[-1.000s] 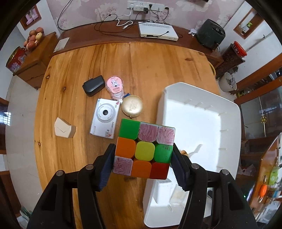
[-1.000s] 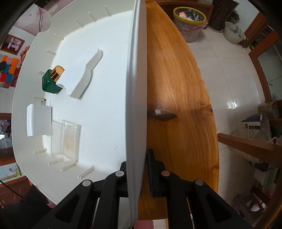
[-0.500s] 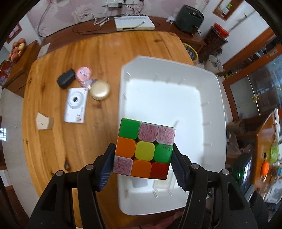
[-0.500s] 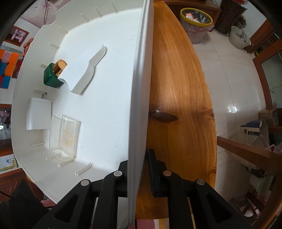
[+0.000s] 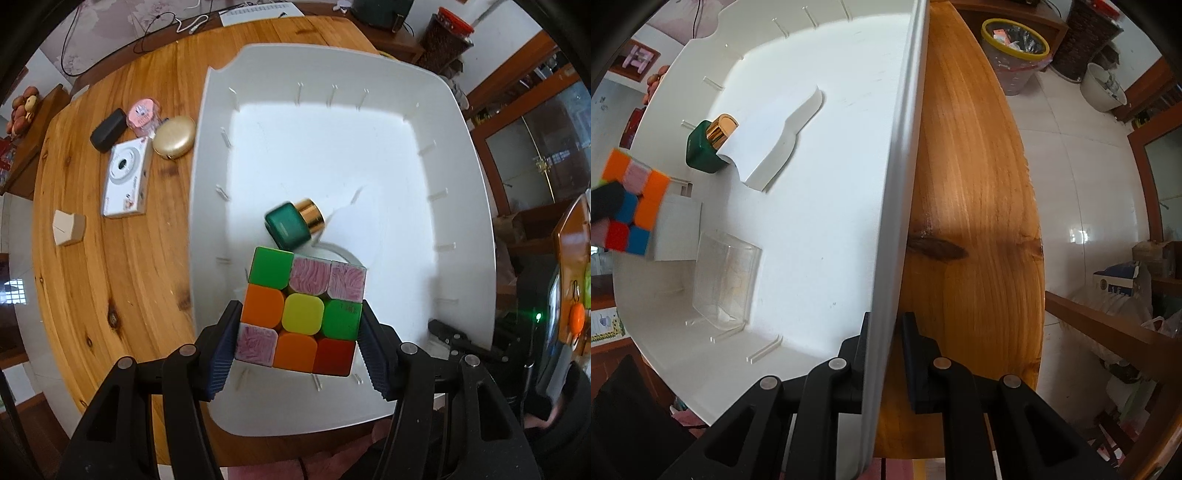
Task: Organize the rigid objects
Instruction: 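Carry the Rubik's cube into the tray and open the left gripper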
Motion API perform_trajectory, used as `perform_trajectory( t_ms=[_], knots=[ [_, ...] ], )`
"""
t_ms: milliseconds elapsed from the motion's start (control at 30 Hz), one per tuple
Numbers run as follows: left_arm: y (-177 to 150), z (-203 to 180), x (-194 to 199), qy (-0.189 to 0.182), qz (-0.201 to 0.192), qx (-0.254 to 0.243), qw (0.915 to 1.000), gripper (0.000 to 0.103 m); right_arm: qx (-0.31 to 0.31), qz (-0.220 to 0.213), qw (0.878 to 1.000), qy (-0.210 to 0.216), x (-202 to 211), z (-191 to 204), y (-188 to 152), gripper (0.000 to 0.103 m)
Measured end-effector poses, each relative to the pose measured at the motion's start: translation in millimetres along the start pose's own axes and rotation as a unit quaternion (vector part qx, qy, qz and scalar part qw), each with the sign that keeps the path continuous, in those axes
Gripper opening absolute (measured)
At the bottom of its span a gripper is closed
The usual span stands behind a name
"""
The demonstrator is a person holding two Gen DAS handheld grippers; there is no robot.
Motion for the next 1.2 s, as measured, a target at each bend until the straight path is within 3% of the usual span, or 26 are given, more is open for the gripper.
perform_trajectory(
  t_ms=[267,567,1200],
  knots=[
    [-7.2,-21.0,-3.9,-0.001,0.004,-0.036,0.9993,0.064,-0.002,0.005,1.000,-0.003,2.4,3.6,5.9,0.015],
    [-3.1,-28.9,16.9,-0.006,-0.037,-0.059,0.9975,0.064,-0.009,0.006,1.000,-0.011,3.5,2.8,8.4,0.017],
    [17.0,45.2,56.7,0.038,-0.136,-0.017,0.9898,0.064,-0.049,-0.023,0.998,-0.018,8.5,-5.4,-5.7,0.017]
  ],
)
Point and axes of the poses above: each gripper's, at about its wrist camera, not at the fingertips, and x roughly against the way its jaws point, z to its left, y to its top, the point moved 9 cm from there along -x, roughly the way its jaws point, and after that the axes turned 6 degrees about z, right-handed, at the moved point
